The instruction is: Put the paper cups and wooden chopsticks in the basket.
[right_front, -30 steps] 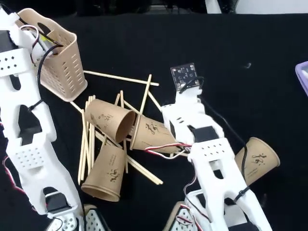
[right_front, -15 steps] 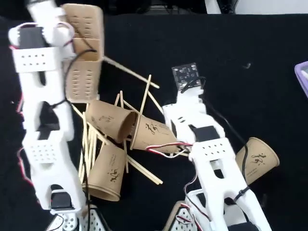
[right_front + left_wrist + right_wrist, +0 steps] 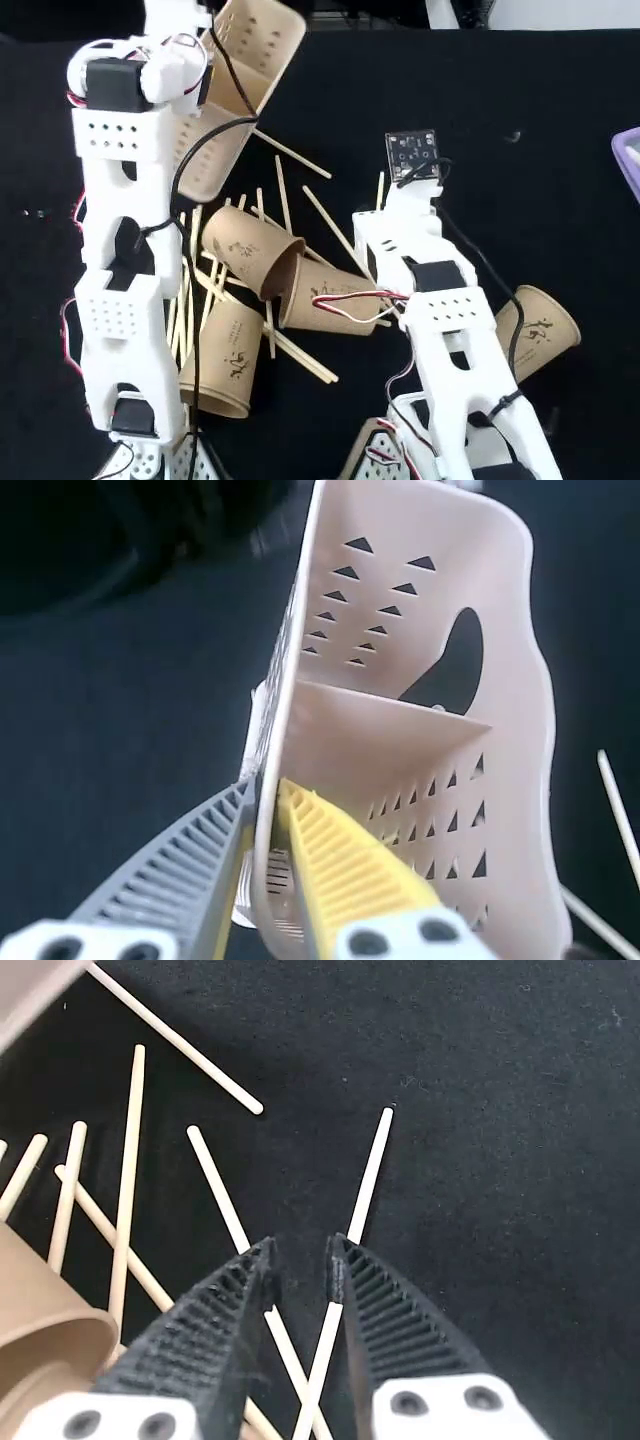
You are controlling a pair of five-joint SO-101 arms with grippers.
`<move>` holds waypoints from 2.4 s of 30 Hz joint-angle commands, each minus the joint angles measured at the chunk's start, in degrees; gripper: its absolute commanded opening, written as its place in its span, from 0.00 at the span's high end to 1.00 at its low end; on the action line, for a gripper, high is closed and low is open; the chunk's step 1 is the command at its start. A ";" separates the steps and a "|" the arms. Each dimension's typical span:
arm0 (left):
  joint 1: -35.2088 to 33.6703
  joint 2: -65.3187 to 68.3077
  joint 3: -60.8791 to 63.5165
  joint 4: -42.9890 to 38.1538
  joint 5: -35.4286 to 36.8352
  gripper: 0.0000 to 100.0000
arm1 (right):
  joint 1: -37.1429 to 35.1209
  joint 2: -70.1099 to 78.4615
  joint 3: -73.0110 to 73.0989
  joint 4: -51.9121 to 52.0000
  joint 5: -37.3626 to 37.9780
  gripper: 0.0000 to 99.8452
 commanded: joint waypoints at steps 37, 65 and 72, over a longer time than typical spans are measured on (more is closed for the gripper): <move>-1.63 12.04 -14.55 -4.31 -4.31 0.97 | 0.62 0.04 -0.92 -1.23 -0.53 0.90; -5.05 13.89 -17.45 -23.12 13.36 0.97 | -2.81 6.37 -3.56 -4.13 -0.09 0.90; -3.56 23.38 -17.54 -28.04 14.59 0.97 | -2.81 6.37 -3.56 -4.13 -0.09 0.90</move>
